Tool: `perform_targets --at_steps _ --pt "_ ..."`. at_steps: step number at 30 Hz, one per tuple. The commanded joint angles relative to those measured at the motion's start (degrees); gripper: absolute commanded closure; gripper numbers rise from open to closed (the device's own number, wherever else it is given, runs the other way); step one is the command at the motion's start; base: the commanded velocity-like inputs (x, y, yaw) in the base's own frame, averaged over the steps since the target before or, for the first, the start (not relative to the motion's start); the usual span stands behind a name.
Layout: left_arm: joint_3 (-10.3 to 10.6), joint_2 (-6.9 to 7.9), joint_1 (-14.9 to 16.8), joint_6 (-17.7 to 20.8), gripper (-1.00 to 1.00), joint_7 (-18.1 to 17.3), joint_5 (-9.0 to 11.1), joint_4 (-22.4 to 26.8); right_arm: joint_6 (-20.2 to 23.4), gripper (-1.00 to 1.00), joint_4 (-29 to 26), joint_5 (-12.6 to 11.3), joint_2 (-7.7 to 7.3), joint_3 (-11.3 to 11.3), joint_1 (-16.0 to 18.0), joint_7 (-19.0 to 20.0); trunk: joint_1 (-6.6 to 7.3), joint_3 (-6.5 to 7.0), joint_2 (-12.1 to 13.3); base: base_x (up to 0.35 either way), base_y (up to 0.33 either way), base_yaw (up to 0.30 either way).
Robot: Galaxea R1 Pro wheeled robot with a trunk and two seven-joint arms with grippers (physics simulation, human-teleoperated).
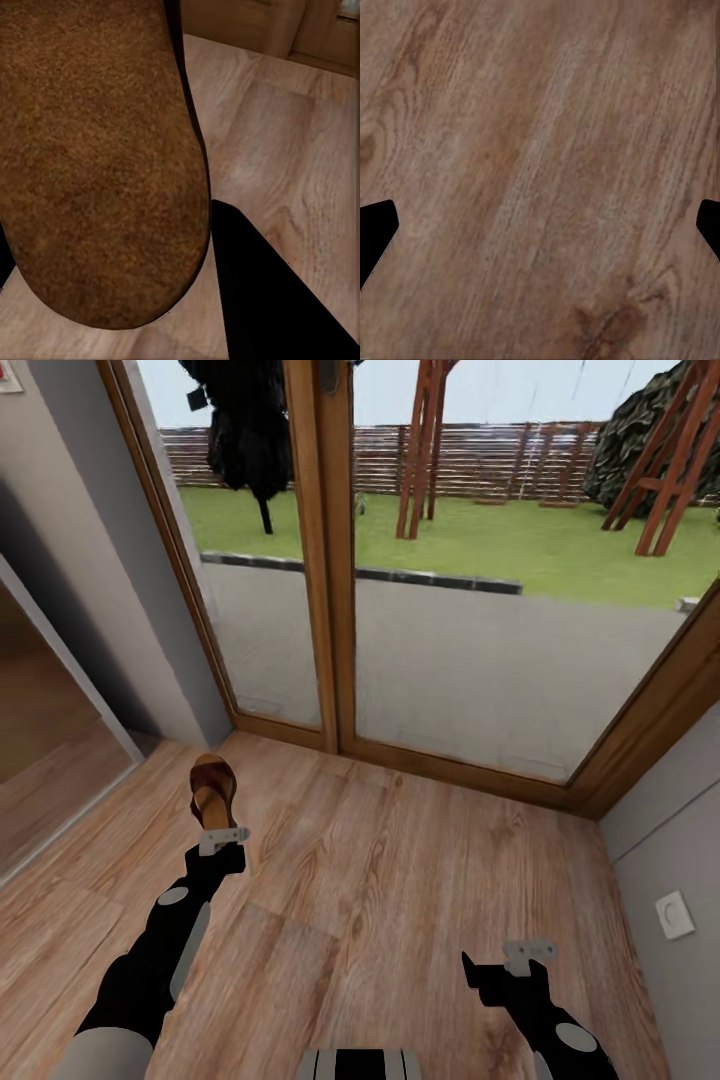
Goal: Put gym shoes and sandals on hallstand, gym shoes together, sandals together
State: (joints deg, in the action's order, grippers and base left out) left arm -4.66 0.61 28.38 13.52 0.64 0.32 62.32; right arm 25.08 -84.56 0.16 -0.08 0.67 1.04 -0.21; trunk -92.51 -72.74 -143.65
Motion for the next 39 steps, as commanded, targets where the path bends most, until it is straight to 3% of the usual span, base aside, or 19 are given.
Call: perform_targets --at_steps 1,21,32,39 --pt "0.02 0.01 0.01 0.36 1.0 -0.02 -0.15 0.09 0.32 -1.0 -0.08 0.02 -0.01 0.03 0.02 -0.02 0.03 0.28 0.0 0.0 0.0 0.0" --pt "0.08 -0.08 -0.01 0.24 1.0 -0.02 -0.24 -0.43 0.32 -1.0 -0.08 0.02 -0.01 0.01 0.02 0.04 0.55 6.55 0.27 0.0 0.0 0.0" --pt "0.01 0.05 -1.86 -0.24 1.0 -0.11 -0.19 -0.53 0.32 -1.0 -0.08 0.01 -0.01 -0.05 0.02 0.04 0.83 10.01 0.42 0.0 0.0 0.0" --pt "0.0 0.09 -1.92 -0.25 1.0 -0.11 -0.15 -0.61 0.32 -1.0 -0.08 -0.04 -0.01 -0.04 0.02 0.04 1.93 11.55 2.42 0.0 0.0 0.0"
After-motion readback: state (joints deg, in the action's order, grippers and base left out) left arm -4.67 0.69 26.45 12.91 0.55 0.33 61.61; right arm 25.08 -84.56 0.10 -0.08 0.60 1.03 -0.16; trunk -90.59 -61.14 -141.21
